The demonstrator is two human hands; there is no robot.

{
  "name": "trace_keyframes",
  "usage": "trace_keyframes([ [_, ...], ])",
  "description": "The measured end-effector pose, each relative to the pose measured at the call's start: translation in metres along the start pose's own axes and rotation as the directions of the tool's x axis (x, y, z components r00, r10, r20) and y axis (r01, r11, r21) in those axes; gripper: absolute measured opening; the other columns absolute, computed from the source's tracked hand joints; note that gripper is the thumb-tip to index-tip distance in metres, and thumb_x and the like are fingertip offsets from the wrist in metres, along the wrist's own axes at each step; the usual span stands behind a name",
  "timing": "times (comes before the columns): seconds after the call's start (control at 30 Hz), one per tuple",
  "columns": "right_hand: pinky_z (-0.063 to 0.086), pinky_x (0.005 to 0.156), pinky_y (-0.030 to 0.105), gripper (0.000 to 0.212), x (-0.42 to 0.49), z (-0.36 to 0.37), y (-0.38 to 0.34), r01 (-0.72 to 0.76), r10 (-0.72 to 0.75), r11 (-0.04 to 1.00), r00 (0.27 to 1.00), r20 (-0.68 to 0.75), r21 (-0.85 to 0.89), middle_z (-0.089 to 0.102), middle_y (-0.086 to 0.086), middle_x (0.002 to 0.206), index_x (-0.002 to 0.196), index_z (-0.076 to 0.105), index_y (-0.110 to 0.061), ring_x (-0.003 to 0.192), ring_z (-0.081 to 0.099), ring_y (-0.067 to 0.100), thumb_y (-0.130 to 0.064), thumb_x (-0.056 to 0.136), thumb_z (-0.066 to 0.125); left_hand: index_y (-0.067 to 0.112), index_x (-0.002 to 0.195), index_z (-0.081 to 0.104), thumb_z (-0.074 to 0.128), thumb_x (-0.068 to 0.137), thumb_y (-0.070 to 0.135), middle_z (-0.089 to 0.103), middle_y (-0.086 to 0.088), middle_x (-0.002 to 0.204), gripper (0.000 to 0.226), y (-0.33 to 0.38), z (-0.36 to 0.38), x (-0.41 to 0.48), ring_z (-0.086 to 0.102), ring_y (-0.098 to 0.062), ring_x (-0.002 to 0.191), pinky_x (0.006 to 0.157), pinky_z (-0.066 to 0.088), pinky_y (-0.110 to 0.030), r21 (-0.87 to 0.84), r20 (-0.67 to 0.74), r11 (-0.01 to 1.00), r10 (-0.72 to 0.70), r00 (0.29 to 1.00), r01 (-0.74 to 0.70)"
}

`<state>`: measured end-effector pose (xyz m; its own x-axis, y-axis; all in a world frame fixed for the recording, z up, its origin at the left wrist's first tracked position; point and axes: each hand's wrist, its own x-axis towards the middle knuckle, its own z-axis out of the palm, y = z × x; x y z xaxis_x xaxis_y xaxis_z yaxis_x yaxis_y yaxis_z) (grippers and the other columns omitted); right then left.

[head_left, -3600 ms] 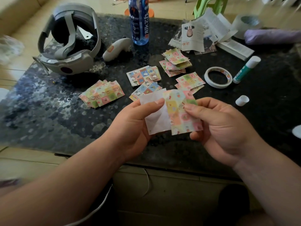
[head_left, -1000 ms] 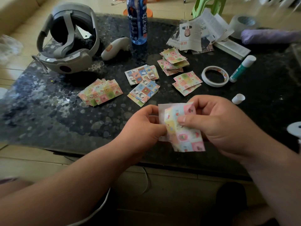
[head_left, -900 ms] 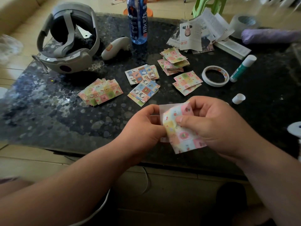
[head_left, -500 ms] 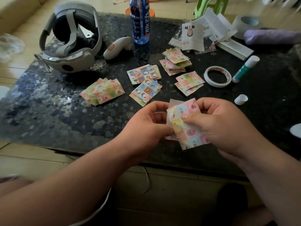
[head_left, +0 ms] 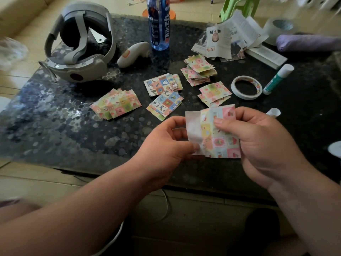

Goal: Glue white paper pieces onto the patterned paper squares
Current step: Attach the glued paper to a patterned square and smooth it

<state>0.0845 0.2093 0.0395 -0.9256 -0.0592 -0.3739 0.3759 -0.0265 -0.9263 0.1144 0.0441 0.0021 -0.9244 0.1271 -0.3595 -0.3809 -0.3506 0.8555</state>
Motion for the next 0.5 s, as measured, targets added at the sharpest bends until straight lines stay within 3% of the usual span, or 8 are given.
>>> trace_keyframes([
  [0.17,0.064,0.069,0.048,0.006,-0.003,0.002,0.002,-0.005,0.007,0.999,0.999,0.044,-0.037,0.079,0.010,0.088,0.091,0.073,-0.009,0.083,0.078,0.027,-0.005,0.091,0.069,0.006,0.117,0.059,0.063,0.086,-0.019,0.075,-0.018,0.107,0.041,0.002,0.001,-0.002,0.075,-0.031,0.097,0.080,0.063,-0.039,0.079,0.013,0.997,-0.025,1.000,0.024],
  [0.27,0.062,0.073,0.052,0.007,0.000,0.001,0.003,-0.003,0.006,0.999,0.998,0.059,-0.043,0.079,0.014,0.090,0.090,0.073,-0.008,0.086,0.078,0.031,-0.003,0.091,0.068,0.004,0.112,0.061,0.052,0.089,-0.020,0.075,-0.015,0.100,0.034,0.007,0.001,-0.002,0.075,-0.030,0.090,0.079,0.062,-0.040,0.049,0.019,0.998,-0.051,0.999,0.050],
  [0.5,0.062,0.074,0.050,0.004,0.001,-0.002,0.004,0.041,-0.023,0.986,0.994,0.108,-0.163,0.078,0.011,0.090,0.088,0.072,-0.007,0.086,0.078,0.026,-0.006,0.091,0.070,0.009,0.084,0.064,0.055,0.097,-0.001,0.071,-0.017,0.082,0.018,0.019,-0.001,0.003,0.067,-0.029,0.076,0.074,0.058,-0.044,-0.008,-0.147,0.999,-0.054,0.988,0.054],
])
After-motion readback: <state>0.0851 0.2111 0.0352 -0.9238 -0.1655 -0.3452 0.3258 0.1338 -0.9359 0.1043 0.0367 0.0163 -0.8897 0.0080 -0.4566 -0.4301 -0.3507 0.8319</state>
